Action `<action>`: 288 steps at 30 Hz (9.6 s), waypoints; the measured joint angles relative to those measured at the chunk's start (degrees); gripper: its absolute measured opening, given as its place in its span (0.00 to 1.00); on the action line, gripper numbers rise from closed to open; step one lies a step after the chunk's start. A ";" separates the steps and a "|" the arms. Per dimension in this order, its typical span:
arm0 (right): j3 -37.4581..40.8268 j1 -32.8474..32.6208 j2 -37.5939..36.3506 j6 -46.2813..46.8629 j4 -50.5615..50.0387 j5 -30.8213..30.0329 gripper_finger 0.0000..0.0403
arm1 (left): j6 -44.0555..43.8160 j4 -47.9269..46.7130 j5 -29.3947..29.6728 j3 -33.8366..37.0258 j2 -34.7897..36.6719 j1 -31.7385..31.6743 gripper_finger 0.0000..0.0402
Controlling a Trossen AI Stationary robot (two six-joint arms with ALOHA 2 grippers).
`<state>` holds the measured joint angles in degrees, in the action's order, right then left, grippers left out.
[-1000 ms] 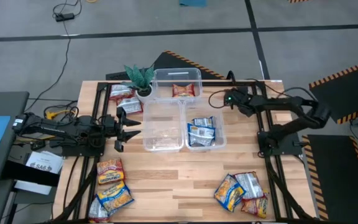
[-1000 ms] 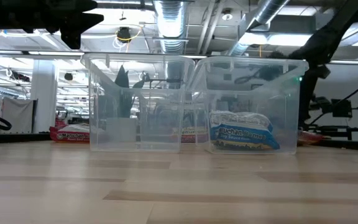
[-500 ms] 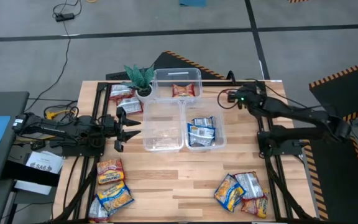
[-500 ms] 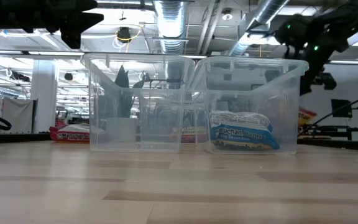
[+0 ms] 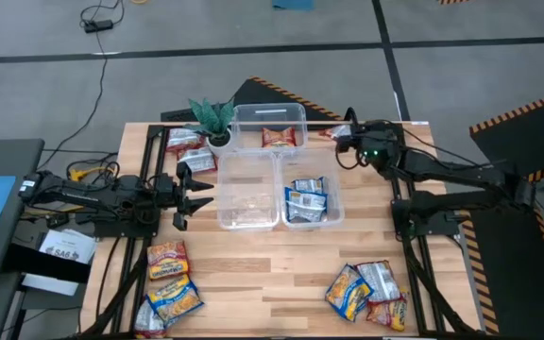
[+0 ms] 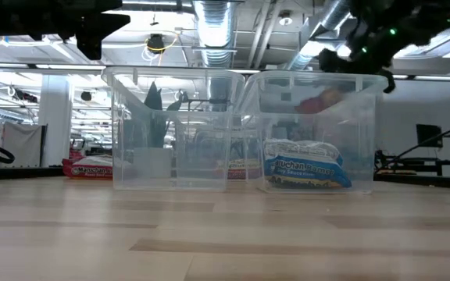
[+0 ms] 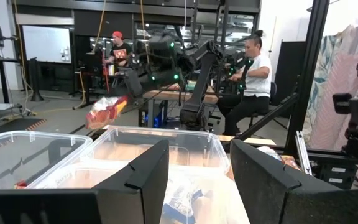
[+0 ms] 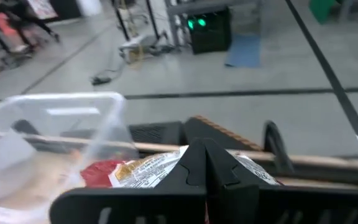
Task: Sort Maruchan noodles
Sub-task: Put the red noodle pack into the top transparent bin, then put the blue noodle pack into the bottom right transparent bin
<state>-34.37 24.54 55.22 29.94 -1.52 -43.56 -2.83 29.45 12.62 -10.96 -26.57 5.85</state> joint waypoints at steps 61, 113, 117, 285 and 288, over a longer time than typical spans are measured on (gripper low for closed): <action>2.78 -26.74 -11.65 -13.23 -11.98 7.94 0.61 | 0.61 -0.15 0.54 0.00 -0.04 0.01 0.40; 12.28 -33.04 -10.21 -22.79 14.20 23.75 0.61 | -35.97 -36.28 30.16 -7.63 -42.87 -30.55 0.39; 12.28 -33.04 -10.22 -22.82 14.29 23.75 0.61 | -35.00 -37.85 28.94 -7.63 -43.85 -30.80 0.27; 12.26 -33.04 -6.18 -20.97 15.32 23.79 0.61 | 8.21 -40.00 26.73 -68.78 -68.71 -27.10 0.26; 12.26 -33.04 -6.21 -20.97 15.30 23.79 0.61 | 7.12 -46.40 26.69 -71.79 -67.33 -26.38 0.31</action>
<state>-22.11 -8.49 49.01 8.97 13.78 -19.77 4.29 -16.95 39.31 -82.75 -93.90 -20.53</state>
